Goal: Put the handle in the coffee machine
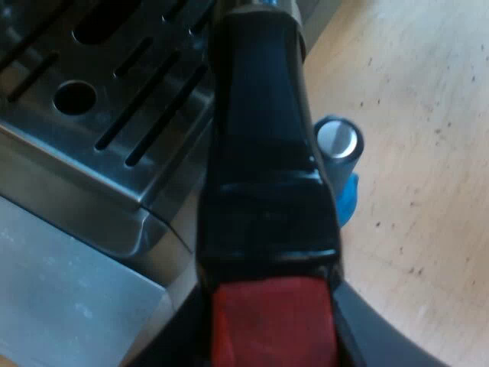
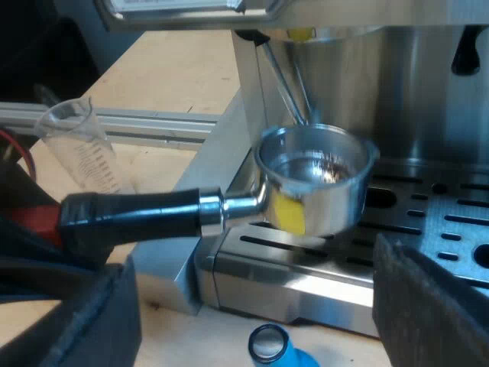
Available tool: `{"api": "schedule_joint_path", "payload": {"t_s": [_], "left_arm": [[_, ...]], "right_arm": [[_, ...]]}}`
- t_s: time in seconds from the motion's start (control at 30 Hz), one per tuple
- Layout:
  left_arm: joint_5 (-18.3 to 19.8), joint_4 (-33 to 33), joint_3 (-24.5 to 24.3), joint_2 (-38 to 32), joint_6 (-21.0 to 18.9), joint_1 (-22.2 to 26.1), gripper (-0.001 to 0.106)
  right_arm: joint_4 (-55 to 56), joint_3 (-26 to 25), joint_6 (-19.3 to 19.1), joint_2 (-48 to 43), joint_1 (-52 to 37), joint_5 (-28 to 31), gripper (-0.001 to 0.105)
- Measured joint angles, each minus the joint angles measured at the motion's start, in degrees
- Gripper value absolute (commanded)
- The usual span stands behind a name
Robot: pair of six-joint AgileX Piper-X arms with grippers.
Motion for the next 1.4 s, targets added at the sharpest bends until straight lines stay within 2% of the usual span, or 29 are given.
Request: {"api": "schedule_joint_path", "payload": {"t_s": [0.13,0.2,0.27,0.37,0.53,0.73,0.87,0.9,1.03,1.4], "left_arm": [[0.0,0.0,-0.7,1.9,1.8,0.0,0.0],[0.0,-0.6,-0.8,2.7,2.6,0.0,0.0],[0.0,-2.3,-0.9,3.4,2.7,0.0,0.0],[0.1,-4.1,-1.0,4.5,2.7,0.0,0.0],[0.2,-4.3,-2.2,6.1,2.7,0.0,0.0],[0.8,-4.6,-6.7,9.7,2.7,0.0,0.0],[1.3,-4.7,-7.7,10.4,2.7,0.0,0.0],[1.8,-4.7,-7.7,10.5,2.7,0.0,0.0],[3.2,-4.7,-7.7,10.5,2.7,0.0,0.0],[4.0,-5.1,-7.7,10.5,2.7,0.2,0.0]], "right_arm": [[-2.2,0.0,-1.1,2.6,0.0,3.0,0.064],[-3.2,0.0,-2.5,3.9,0.0,3.3,0.057],[-9.1,0.0,-6.7,9.1,0.0,5.4,0.054],[-18.0,0.0,-9.9,13.7,0.0,11.1,0.054],[-30.9,0.0,-14.9,19.3,0.0,13.7,0.054],[-45.1,-0.3,-22.1,26.3,0.0,19.7,0.054],[-47.2,-1.1,-23.7,27.6,0.0,20.1,0.054],[-48.8,-3.7,-24.0,30.0,-0.7,20.8,0.054],[-49.1,-7.0,-23.9,31.7,-2.6,22.7,0.054],[-49.1,-7.4,-25.1,31.7,-3.4,23.1,0.054]]}}
